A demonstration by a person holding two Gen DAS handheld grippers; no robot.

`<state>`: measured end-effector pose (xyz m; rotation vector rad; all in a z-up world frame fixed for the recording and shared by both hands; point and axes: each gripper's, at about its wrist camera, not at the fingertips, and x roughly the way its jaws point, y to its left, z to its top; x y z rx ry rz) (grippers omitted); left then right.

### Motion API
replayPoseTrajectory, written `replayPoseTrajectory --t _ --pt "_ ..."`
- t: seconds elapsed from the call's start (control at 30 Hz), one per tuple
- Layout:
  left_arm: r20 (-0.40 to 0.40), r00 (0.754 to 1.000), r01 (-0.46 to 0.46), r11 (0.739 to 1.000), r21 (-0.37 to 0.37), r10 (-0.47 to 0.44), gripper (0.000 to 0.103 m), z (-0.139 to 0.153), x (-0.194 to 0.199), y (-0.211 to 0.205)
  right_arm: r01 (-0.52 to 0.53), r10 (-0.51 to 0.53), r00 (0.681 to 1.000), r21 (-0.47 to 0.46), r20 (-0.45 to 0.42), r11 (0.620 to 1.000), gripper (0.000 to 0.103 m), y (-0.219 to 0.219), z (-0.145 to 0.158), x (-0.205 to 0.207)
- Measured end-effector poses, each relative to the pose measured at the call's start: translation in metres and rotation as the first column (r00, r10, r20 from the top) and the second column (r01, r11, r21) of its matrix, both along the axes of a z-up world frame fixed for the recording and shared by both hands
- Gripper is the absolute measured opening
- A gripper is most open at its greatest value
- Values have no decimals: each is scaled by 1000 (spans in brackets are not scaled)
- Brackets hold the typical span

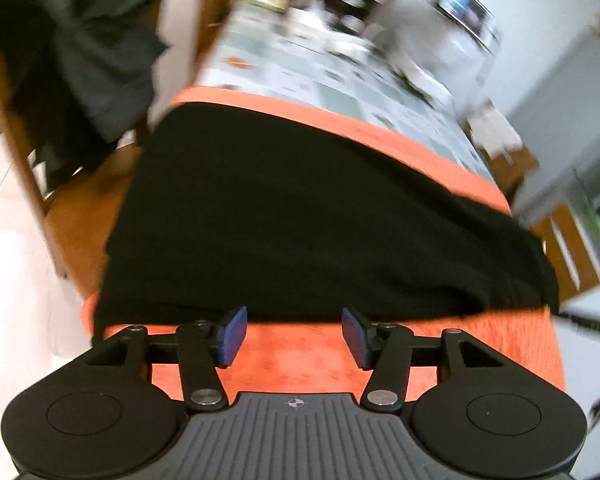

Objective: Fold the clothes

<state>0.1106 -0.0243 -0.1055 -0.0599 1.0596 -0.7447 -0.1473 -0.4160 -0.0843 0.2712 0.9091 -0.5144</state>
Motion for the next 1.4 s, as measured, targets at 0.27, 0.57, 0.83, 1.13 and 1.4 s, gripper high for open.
replayPoseTrajectory --t 0.27,0.57,0.83,1.13,1.4 --pt "21 999 29 999 33 -29 73 -6 -63 -93 -75 75 997 15 18 997 59 -115 -3 -34" --pt "93 994 -51 999 -10 51 100 -17 -106 -163 -193 193 981 32 6 981 64 -194 -14 -27" --pt "92 995 37 999 -4 -37 103 -27 -117 -212 -212 217 975 100 -40 972 67 -231 -44 0" --pt "108 989 98 995 30 -101 103 -38 -113 -241 -253 270 960 173 -79 952 74 -246 -74 17" --pt "40 991 128 992 9 -128 103 -51 -103 -252 -264 289 951 200 -113 944 79 -251 -80 28"
